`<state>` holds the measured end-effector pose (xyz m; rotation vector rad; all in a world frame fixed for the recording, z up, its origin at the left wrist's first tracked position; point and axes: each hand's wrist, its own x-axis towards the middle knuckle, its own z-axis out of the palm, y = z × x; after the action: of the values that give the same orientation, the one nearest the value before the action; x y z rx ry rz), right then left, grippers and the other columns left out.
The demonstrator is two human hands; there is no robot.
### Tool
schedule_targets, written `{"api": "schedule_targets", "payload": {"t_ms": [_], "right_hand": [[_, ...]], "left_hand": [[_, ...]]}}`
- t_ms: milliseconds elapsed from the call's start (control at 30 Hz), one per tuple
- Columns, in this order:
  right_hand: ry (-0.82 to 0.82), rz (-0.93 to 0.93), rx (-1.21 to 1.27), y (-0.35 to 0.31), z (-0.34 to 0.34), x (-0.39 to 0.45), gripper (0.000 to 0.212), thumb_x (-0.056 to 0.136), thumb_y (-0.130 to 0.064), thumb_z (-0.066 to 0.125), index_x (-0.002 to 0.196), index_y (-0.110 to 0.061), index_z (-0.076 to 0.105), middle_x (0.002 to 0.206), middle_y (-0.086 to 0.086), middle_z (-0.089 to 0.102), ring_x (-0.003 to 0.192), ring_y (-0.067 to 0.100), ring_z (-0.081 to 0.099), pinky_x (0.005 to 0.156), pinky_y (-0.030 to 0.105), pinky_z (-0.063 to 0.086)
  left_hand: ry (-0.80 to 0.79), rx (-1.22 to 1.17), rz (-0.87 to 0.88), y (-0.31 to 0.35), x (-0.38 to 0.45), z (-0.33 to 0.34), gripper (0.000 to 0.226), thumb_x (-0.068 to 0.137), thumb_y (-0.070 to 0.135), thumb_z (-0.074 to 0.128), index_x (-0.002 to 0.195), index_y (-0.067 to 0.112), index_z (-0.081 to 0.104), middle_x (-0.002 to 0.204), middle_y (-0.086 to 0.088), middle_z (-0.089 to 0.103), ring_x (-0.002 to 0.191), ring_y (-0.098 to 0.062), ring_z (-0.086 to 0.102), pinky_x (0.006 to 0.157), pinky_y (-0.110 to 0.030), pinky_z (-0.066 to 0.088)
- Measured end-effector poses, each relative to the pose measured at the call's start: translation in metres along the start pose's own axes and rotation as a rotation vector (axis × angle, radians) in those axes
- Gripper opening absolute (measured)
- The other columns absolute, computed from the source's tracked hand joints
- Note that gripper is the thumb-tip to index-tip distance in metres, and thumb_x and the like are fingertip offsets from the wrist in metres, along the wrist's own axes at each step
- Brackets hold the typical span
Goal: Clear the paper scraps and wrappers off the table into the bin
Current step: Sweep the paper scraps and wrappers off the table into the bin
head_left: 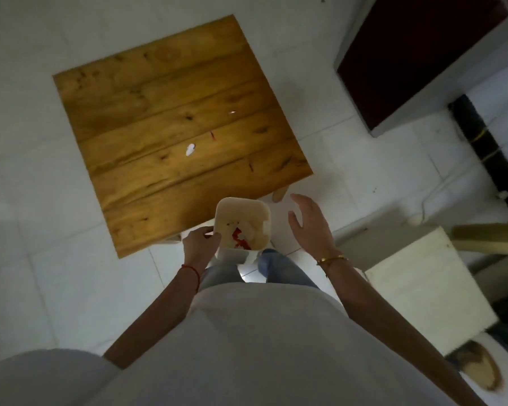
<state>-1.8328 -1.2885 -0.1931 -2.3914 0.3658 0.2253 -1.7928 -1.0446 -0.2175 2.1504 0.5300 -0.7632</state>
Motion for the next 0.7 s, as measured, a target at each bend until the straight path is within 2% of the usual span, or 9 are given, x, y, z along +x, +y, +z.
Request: {"api": "schedule_targets", "payload": {"t_ms": [33,100,233,333,433,567,600,700], "right_hand": [[-0.034,-0.037,-0.021,0.005,-0.003,0.011,0.038,0.096,-0.021,0.051,0.133,-0.011,0.047,0.134,0.01,0.053,0.124,0.024,0.049,0.098,0.024,0.036],[-0.098,-0.088,-0.062,0.013,-0.007,0.037,0.041,0.097,-0.021,0.051,0.135,-0.01,0.045,0.137,0.011,0.05,0.126,0.024,0.047,0.099,0.022,0.035],[-0.208,-0.156,-0.115,0.019,0.002,0.092,0.047,0.098,-0.025,0.048,0.143,-0.012,0.038,0.149,0.008,0.039,0.136,0.021,0.037,0.108,0.032,0.036],[-0.259,-0.22,-0.148,0.014,0.021,0.132,0.048,0.099,-0.024,0.047,0.144,-0.012,0.037,0.152,0.007,0.034,0.14,0.021,0.031,0.111,0.035,0.033],[-0.281,-0.273,-0.192,0.007,0.05,0.174,0.049,0.099,-0.024,0.045,0.145,-0.013,0.035,0.155,0.005,0.029,0.143,0.02,0.025,0.112,0.033,0.028],[-0.345,-0.351,-0.247,-0.005,0.095,0.227,0.052,0.099,-0.025,0.042,0.148,-0.014,0.029,0.158,0.005,0.023,0.146,0.021,0.017,0.114,0.036,0.024],[-0.364,-0.368,-0.266,-0.008,0.106,0.241,0.052,0.099,-0.024,0.042,0.149,-0.015,0.028,0.158,0.004,0.021,0.147,0.021,0.015,0.115,0.037,0.022],[-0.402,-0.418,-0.331,-0.016,0.137,0.281,0.055,0.099,-0.024,0.043,0.15,-0.015,0.024,0.159,0.005,0.018,0.148,0.022,0.011,0.117,0.036,0.017]], "left_hand": [[0.02,-0.019,-0.045,-0.001,-0.001,0.006,0.036,0.08,0.021,0.056,0.112,0.01,0.067,0.1,-0.011,0.072,0.085,-0.027,0.064,0.085,-0.033,0.052],[0.05,-0.056,-0.116,-0.004,0.0,0.02,0.035,0.08,0.024,0.055,0.11,0.013,0.068,0.102,-0.008,0.072,0.081,-0.021,0.062,0.084,-0.027,0.048],[0.085,-0.153,-0.204,-0.008,0.008,0.045,0.033,0.081,0.024,0.055,0.108,0.013,0.069,0.106,-0.007,0.071,0.081,-0.015,0.06,0.09,-0.029,0.046],[0.104,-0.18,-0.254,-0.013,0.02,0.059,0.033,0.08,0.021,0.056,0.109,0.013,0.069,0.103,-0.006,0.072,0.076,-0.013,0.06,0.088,-0.026,0.047],[0.121,-0.212,-0.278,-0.022,0.037,0.074,0.031,0.079,0.023,0.055,0.105,0.016,0.071,0.098,-0.003,0.074,0.073,-0.008,0.059,0.082,-0.02,0.044],[0.113,-0.218,-0.329,-0.044,0.061,0.095,0.03,0.08,0.022,0.053,0.103,0.019,0.072,0.093,-0.001,0.074,0.062,0.001,0.057,0.061,-0.004,0.038],[0.11,-0.223,-0.347,-0.05,0.067,0.099,0.031,0.081,0.021,0.053,0.105,0.018,0.071,0.094,-0.001,0.074,0.063,-0.002,0.057,0.062,-0.005,0.041],[0.114,-0.252,-0.394,-0.067,0.086,0.111,0.031,0.083,0.02,0.053,0.108,0.015,0.07,0.099,-0.005,0.073,0.071,-0.011,0.06,0.077,-0.022,0.05]]}}
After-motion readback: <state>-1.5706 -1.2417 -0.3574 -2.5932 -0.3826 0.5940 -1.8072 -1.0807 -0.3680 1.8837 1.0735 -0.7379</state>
